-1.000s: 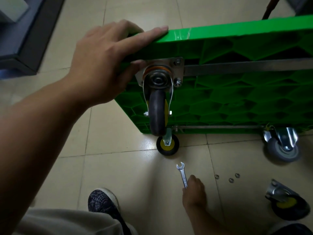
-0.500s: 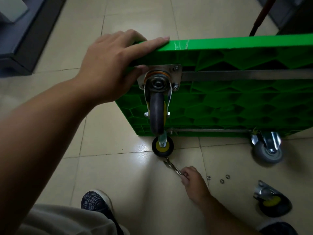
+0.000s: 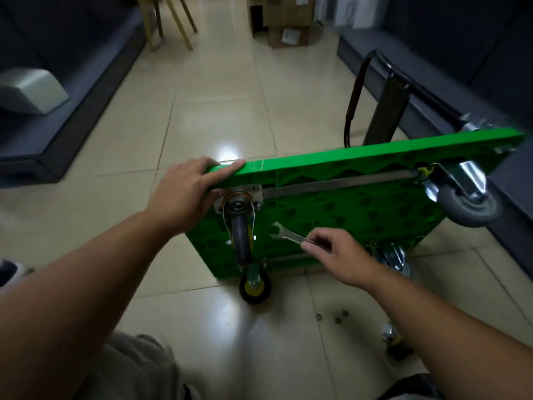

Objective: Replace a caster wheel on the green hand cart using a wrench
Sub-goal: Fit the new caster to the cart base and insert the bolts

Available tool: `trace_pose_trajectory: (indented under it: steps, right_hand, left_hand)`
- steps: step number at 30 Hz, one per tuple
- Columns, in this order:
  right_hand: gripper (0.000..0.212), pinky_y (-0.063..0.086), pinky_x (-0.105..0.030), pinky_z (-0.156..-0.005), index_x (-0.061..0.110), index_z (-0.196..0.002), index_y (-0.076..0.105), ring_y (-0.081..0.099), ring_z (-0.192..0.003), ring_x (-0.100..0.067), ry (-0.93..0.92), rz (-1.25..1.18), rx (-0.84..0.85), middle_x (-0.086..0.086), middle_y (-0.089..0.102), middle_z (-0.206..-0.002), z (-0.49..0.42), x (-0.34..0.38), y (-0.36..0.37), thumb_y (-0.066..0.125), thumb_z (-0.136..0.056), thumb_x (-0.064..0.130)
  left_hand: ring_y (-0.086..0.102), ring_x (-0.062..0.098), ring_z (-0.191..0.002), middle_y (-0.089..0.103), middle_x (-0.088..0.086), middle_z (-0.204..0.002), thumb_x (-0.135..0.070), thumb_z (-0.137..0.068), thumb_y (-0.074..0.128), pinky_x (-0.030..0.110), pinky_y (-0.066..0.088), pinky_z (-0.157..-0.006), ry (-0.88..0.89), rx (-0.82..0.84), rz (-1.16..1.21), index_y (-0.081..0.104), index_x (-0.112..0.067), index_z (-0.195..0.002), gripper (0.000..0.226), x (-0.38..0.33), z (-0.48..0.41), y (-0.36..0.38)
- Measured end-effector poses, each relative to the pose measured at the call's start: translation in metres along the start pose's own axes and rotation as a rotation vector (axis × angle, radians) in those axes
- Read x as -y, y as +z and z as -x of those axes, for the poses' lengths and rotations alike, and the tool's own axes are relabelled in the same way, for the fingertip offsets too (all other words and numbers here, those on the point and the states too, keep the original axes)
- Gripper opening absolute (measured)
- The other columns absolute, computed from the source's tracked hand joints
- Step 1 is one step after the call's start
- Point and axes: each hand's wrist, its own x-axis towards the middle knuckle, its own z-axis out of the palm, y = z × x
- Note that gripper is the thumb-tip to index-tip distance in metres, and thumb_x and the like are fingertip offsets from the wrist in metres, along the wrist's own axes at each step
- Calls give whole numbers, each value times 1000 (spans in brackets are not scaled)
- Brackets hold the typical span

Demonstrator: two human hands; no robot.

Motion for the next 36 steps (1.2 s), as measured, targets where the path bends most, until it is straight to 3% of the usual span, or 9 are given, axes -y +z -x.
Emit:
trace_pose_trajectory:
  steps: [5, 8, 12, 15, 21, 27, 30, 33, 36]
  right_hand:
    - [12, 57, -34, -79, 8, -100, 65, 66, -74, -18, 68, -329, -49, -10, 69, -86, -5, 7, 26, 54, -103, 10]
    - [15, 51, -21, -71, 11, -100, 63, 59, -73, -10, 107, -346, -157, -4, 62, -82, -19, 5, 51, 50, -105, 15]
    - [22, 37, -27, -58, 16, -86, 58, 44, -60, -9, 0, -309, -241, 7, 46, -67, -40, 0, 80, 50, -106, 23]
    - [22, 33, -22, -54, 20, -85, 57, 42, -57, -7, -76, -274, -295, 9, 46, -65, -52, -3, 95, 51, -105, 22]
    - [21, 37, -26, -54, 22, -86, 57, 45, -60, -11, -42, -333, -428, 5, 50, -70, -71, -5, 121, 50, -106, 22]
    - [26, 35, -16, -55, 21, -83, 57, 43, -59, -3, 21, -483, -453, 11, 50, -68, -81, 1, 139, 47, -106, 18]
    - [26, 46, -30, -63, 18, -85, 62, 55, -68, -9, 112, -696, -453, 9, 60, -72, -88, 14, 155, 48, -107, 19]
    - [23, 50, -55, -74, 13, -89, 67, 58, -80, -33, 263, -1063, -447, -17, 62, -85, -95, 31, 167, 58, -96, 33]
    - [24, 52, -43, -69, 12, -84, 66, 59, -75, -27, 205, -947, -495, -7, 63, -78, -95, 24, 162, 58, -101, 28]
  left_hand:
    - [55, 33, -110, 60, 13, -129, -26, -101, 62, 44, 42, -89, -61, 8, 23, 30, -46, -159, 69, -7, 2, 3]
    - [56, 30, -108, 59, 11, -130, -28, -100, 62, 43, 46, -88, -37, 48, 13, 26, -46, -160, 72, 0, -2, 1]
    - [59, 23, -99, 61, 3, -124, -48, -97, 52, 39, 51, -75, 10, 77, 57, 28, -47, -159, 66, 10, -13, -2]
    - [60, 23, -95, 63, 1, -121, -50, -98, 45, 39, 51, -68, 42, 65, 31, 28, -46, -159, 64, 11, -16, 3]
    - [60, 26, -92, 64, 3, -120, -45, -102, 46, 32, 35, -64, 64, -12, -43, 31, -41, -160, 60, 13, -15, 10]
    - [60, 27, -95, 64, 4, -121, -43, -103, 47, 32, 29, -69, 50, -21, -43, 33, -39, -160, 59, 9, -13, 9]
    - [59, 27, -97, 64, 3, -122, -42, -103, 47, 33, 31, -69, 42, -15, -39, 33, -39, -160, 59, 7, -14, 8]
    - [58, 27, -98, 63, 2, -123, -45, -103, 43, 33, 32, -69, 28, -10, -34, 31, -41, -160, 58, 8, -14, 8]
    - [58, 26, -99, 63, 2, -124, -44, -103, 43, 34, 33, -70, 33, -7, -34, 31, -40, -160, 58, 7, -14, 8]
